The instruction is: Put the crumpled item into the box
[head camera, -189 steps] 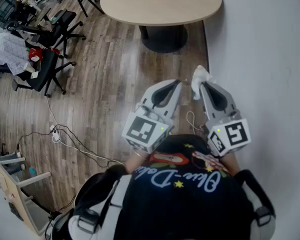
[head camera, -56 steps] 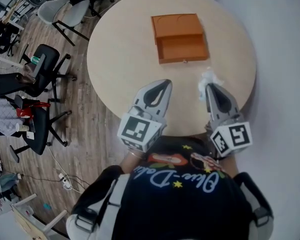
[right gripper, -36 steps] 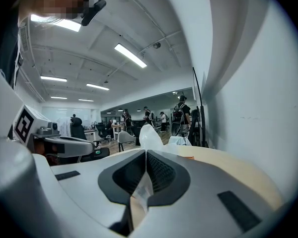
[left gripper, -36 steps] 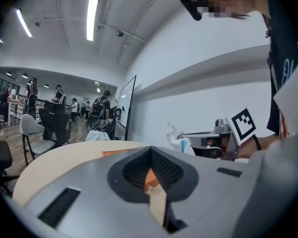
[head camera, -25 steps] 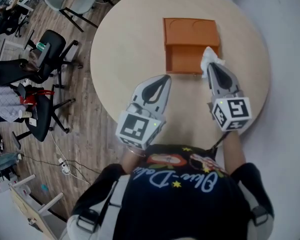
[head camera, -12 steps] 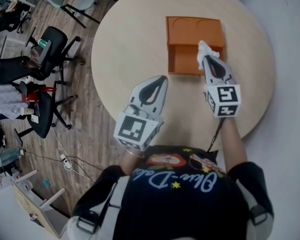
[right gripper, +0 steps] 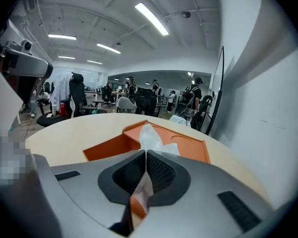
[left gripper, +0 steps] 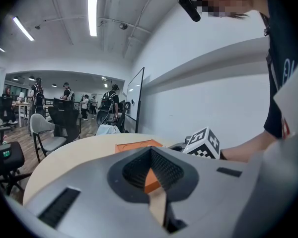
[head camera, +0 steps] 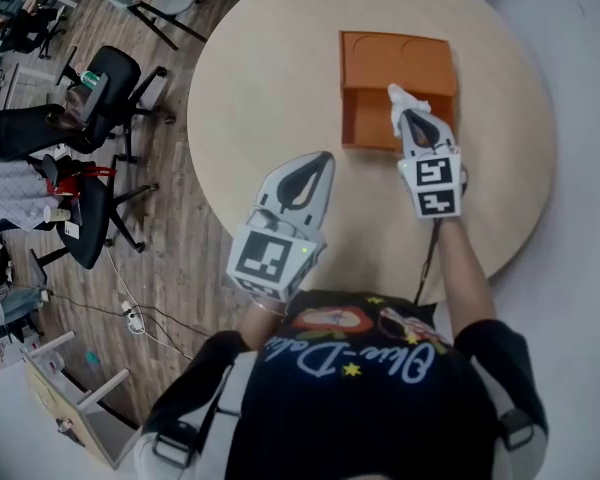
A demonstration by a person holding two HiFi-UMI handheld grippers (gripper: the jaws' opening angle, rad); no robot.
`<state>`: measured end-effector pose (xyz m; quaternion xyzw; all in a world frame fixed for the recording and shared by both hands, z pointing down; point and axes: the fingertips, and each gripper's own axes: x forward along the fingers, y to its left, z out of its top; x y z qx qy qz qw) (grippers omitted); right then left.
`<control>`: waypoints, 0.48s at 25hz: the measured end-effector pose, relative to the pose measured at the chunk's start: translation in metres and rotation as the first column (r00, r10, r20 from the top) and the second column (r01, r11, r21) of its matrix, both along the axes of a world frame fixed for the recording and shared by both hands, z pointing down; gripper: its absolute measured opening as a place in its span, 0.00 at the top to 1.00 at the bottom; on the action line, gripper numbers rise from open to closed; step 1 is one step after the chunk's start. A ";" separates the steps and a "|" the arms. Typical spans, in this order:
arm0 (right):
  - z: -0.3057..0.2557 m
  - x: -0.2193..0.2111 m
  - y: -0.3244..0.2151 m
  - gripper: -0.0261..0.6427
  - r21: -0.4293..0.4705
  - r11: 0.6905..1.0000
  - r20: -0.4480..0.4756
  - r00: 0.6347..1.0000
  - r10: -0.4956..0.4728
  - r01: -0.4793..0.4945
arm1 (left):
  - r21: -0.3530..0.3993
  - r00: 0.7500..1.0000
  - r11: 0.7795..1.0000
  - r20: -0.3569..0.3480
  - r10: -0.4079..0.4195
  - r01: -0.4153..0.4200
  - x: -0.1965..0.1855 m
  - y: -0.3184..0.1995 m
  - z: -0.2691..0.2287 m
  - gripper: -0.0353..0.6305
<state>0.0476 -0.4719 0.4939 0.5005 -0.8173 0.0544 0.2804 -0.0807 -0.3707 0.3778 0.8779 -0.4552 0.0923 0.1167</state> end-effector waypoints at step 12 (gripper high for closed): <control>0.043 -0.001 0.006 0.95 -0.112 0.993 -0.083 0.996 -0.038 0.028 | -0.004 1.000 1.000 0.009 -0.015 0.015 -0.001 0.003 0.010 0.96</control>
